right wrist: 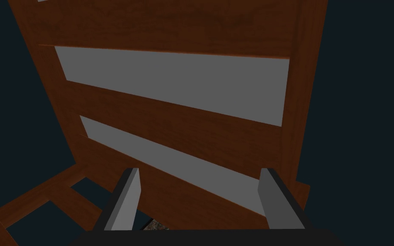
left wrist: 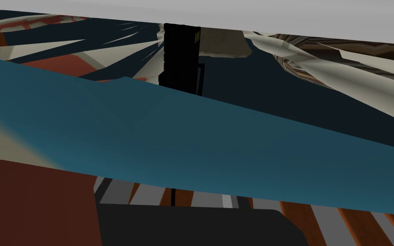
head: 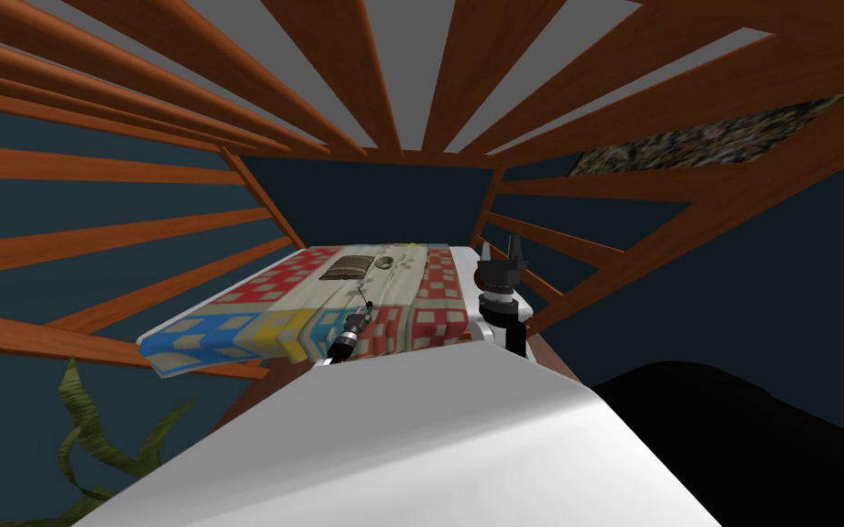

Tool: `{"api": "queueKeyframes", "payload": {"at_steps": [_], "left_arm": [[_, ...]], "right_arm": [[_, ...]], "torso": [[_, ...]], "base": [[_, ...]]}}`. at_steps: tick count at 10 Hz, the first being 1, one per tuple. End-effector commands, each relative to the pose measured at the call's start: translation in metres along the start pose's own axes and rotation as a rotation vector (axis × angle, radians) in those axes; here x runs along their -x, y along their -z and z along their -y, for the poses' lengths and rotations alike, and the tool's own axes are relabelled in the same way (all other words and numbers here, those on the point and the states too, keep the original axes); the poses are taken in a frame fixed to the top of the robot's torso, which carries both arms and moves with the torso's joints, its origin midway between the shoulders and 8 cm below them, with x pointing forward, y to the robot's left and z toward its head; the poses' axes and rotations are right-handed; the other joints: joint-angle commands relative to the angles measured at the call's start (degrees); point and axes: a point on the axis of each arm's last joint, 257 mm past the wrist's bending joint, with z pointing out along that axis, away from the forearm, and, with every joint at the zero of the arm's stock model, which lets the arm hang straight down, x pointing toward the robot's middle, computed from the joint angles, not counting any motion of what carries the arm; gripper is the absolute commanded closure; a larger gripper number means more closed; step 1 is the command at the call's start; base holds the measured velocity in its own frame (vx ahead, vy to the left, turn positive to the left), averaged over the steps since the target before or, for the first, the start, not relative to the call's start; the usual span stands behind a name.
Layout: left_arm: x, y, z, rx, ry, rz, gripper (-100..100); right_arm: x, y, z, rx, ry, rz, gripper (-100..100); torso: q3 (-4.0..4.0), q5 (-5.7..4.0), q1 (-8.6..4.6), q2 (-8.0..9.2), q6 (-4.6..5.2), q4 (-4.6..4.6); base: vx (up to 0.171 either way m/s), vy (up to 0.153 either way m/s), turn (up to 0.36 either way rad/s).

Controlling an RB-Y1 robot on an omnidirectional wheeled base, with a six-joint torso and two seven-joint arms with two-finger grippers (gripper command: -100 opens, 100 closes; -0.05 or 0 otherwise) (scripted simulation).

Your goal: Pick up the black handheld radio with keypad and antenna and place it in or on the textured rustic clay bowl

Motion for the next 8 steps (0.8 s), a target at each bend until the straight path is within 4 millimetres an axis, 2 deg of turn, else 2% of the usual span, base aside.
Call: {"api": "queueKeyframes", "payload": {"at_steps": [1,4,5,6,8], "left_arm": [[0.0,0.0,0.0,0.0,0.0,0.0,100],[0.0,0.0,0.0,0.0,0.0,0.0,100],[0.0,0.0,0.0,0.0,0.0,0.0,0],[0.003,-0.004,-0.01,0.013,-0.004,-0.011,-100],[0.007,-0.008,-0.02,0.029,-0.008,-0.021,-100]], "right_arm": [[0.0,0.0,0.0,0.0,0.0,0.0,0],[0.0,0.0,0.0,0.0,0.0,0.0,0],[0.0,0.0,0.0,0.0,0.0,0.0,0],[0.0,0.0,0.0,0.0,0.0,0.0,0],[0.0,0.0,0.0,0.0,0.0,0.0,0]], "torso": [[0.0,0.0,0.0,0.0,0.0,0.0],[0.0,0.0,-0.02,0.0,0.0,0.0],[0.0,0.0,-0.02,0.0,0.0,0.0],[0.0,0.0,-0.02,0.0,0.0,0.0],[0.07,-0.04,-0.18,0.12,0.01,0.03]], "base": [[0.0,0.0,0.0],[0.0,0.0,0.0],[0.0,0.0,0.0],[-0.025,-0.026,-0.027],[-0.04,-0.053,-0.028]]}}
